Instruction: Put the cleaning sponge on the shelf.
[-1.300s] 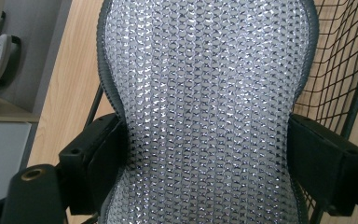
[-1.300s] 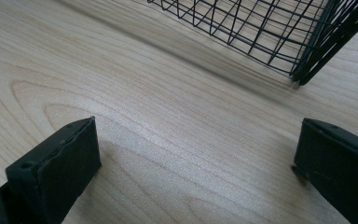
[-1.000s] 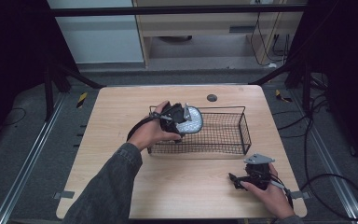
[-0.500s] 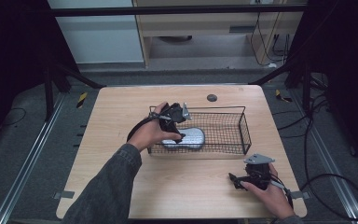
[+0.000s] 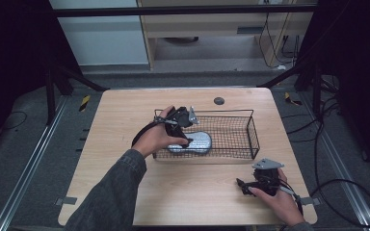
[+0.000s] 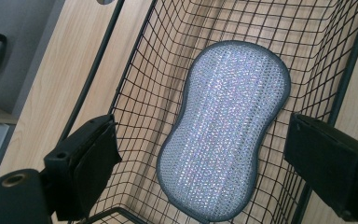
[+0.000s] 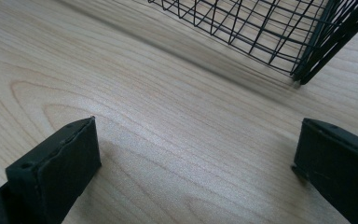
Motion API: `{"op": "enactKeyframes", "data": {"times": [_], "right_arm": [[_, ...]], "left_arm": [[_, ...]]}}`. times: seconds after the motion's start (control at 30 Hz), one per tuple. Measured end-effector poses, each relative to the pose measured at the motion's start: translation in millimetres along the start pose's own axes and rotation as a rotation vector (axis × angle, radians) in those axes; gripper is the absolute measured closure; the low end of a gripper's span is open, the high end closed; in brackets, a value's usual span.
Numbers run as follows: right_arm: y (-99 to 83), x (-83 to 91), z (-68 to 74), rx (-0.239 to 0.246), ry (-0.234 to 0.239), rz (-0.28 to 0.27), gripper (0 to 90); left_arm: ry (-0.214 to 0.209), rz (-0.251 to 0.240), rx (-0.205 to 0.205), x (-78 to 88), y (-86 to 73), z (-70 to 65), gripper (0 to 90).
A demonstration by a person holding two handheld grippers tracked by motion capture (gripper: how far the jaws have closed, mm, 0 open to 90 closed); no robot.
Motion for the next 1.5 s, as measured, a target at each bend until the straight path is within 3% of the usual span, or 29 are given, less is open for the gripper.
{"op": "enactKeyframes", "data": {"times": [0.3, 0.53, 1.23, 1.5], "right_arm": [[0.0, 0.0, 0.1, -0.001, 0.000, 0.000, 0.3], [0.0, 0.2, 0.1, -0.001, -0.002, 0.002, 0.3], [0.1, 0.1, 0.5, -0.009, 0.001, -0.001, 0.3], [0.1, 0.0, 0.1, -0.004, -0.001, -0.001, 0.3]], "left_arm": [[0.014, -0.007, -0.005, 3.4, 2.7, -6.3, 8.2], [0.025, -0.047, 0.014, 9.9, 7.5, -12.9, 6.8], [0.018, -0.129, 0.015, 21.3, 19.0, -49.0, 4.6], [0.008, -0.177, 0.047, 23.4, 16.7, -60.7, 4.2]]}}
Point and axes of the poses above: each handheld gripper's, and its own axes: x roughly backward along the jaws, y roughly out of its top, z roughly to its left, the point moved 2 cm from there along -x, roughly forward along the jaws, and after that the axes turned 3 degrees about -y, right-handed, at the moved point
